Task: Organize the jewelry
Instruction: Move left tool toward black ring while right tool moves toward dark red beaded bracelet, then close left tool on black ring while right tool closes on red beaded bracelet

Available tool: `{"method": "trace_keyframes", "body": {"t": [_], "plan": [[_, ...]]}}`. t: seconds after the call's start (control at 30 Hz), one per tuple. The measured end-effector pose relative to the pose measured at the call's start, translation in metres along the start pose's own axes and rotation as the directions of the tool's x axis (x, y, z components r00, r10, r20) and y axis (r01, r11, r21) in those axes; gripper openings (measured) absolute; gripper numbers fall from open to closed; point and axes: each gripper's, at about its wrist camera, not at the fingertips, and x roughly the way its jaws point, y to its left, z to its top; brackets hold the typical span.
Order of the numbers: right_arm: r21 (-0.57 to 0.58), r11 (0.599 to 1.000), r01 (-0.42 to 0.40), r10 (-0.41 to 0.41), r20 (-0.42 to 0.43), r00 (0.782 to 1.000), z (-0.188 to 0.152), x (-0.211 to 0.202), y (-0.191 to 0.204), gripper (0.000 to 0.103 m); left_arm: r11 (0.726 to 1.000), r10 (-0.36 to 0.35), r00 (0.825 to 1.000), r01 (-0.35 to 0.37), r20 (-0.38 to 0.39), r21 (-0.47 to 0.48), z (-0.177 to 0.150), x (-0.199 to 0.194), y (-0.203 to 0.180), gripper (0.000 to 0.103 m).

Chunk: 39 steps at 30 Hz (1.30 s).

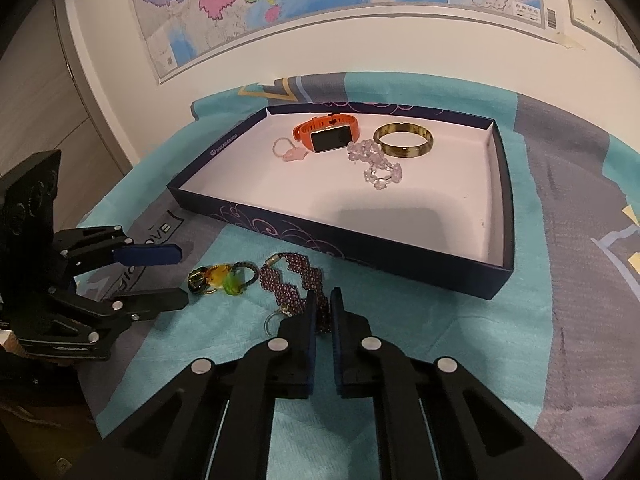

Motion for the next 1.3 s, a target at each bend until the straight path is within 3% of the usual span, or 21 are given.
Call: {"method": "trace_keyframes", "body": {"t": [0.6,0.7,1.13,1.3], "plan": [[0.073,0.997,0.003,-0.004,0.025,1.000,-0.006,-0.012,-0.020,0.005,1.000,-0.027,1.000,0.027,-0.011,-0.003,0.001,0.004,0.001,0.035],[0.077,0.997,-0.001,-0.001,0.024,1.000,-0.006,-0.011,-0.021,0.005,0.999,-0.032,0.999,0.032,-0.015,0.003,0.002,0.005,-0.001,0.024],[0.084,0.996,-0.011,0.009,0.029,1.000,-0.008,-0.012,-0.021,0.005,1.000,-0.016,0.999,0.017,-0.029,0.014,0.008,0.014,-0.002,0.023],[0.083,0.996,-0.017,0.013,0.042,0.999,-0.006,-0.014,-0.020,0.005,1.000,-0.017,1.000,0.017,0.001,0.005,0.008,0.007,-0.002,0.023]]}}
